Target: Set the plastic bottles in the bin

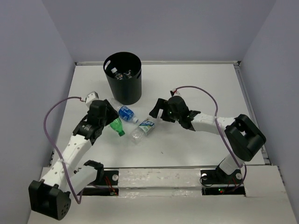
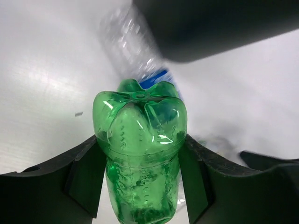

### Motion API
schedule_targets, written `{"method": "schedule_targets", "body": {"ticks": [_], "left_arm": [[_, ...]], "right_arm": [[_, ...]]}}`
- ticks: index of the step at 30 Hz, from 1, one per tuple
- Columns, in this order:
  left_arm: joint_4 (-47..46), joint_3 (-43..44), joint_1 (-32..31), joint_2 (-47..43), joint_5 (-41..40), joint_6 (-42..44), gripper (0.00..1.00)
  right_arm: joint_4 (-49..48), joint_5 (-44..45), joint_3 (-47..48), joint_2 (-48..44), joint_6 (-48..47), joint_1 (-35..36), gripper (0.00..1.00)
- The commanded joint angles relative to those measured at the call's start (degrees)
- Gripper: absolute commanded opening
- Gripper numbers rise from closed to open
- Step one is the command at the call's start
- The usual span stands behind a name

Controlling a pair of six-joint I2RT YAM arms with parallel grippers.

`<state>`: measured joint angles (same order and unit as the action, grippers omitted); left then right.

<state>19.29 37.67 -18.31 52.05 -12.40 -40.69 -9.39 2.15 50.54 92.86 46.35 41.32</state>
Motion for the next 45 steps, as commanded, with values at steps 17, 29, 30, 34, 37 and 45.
{"method": "schedule_targets", "body": {"ticks": [17, 29, 30, 34, 37, 45], "left_arm": [[-18.8, 47.5, -0.2, 25.6, -18.7, 17.8, 0.60], [-26.1, 59.0, -0.3, 42.2, -24.3, 26.1, 0.77], [-26.0, 58.9, -0.3, 42.4, -24.2, 26.3, 0.83], [-25.9, 57.6, -0.4, 40.7, -21.8, 26.0, 0.99], [-24.7, 56.6, -0.4, 37.5, -19.9, 25.8, 0.99], [-16.4, 40.5, -1.3, 19.8, -9.6, 17.1, 0.99]], "right_arm": [[-13.3, -12.3, -6.1, 3.4, 12.0, 0.3, 1.00], [-13.0, -15.1, -4.8, 5.0, 9.2, 0.3, 1.00], [-12.9, -15.4, -4.5, 5.4, 9.0, 0.3, 1.00], [-11.1, -15.8, -2.1, 7.7, 7.9, 0.3, 1.00], [-10.7, -15.8, -0.8, 9.1, 7.6, 0.3, 1.00], [-11.5, -15.3, -0.4, 10.9, 9.2, 0.3, 1.00]]}}
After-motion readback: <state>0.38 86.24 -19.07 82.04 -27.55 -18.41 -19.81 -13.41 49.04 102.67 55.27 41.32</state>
